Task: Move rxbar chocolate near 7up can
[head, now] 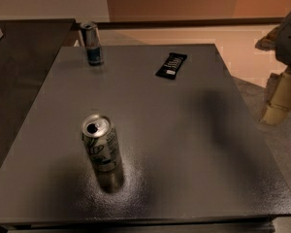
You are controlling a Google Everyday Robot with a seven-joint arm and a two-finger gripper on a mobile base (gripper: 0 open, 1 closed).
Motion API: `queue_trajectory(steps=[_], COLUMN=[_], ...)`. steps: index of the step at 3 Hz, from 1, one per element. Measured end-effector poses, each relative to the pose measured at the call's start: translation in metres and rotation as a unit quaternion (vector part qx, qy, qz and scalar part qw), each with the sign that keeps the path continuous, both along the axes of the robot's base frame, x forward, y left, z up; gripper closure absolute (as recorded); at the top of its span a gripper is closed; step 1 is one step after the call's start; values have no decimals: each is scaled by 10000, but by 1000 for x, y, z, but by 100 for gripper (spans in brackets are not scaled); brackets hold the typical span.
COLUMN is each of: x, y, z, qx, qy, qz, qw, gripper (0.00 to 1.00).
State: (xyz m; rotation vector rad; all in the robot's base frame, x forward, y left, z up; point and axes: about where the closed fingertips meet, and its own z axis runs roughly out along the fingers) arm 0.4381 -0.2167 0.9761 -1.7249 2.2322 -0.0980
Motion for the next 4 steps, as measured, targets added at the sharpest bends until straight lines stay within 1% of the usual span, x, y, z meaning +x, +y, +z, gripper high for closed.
queue_trajectory(steps=[1,2,3,4], x=[0,5,23,54], y=[0,1,2,-2], z=[0,3,5,0], qx=[0,84,206,318], qy=[-1,-52,-160,-244], qz=[0,-107,-210,-323], qw=[10000,9999,9994,9987], gripper=[0,0,0,0])
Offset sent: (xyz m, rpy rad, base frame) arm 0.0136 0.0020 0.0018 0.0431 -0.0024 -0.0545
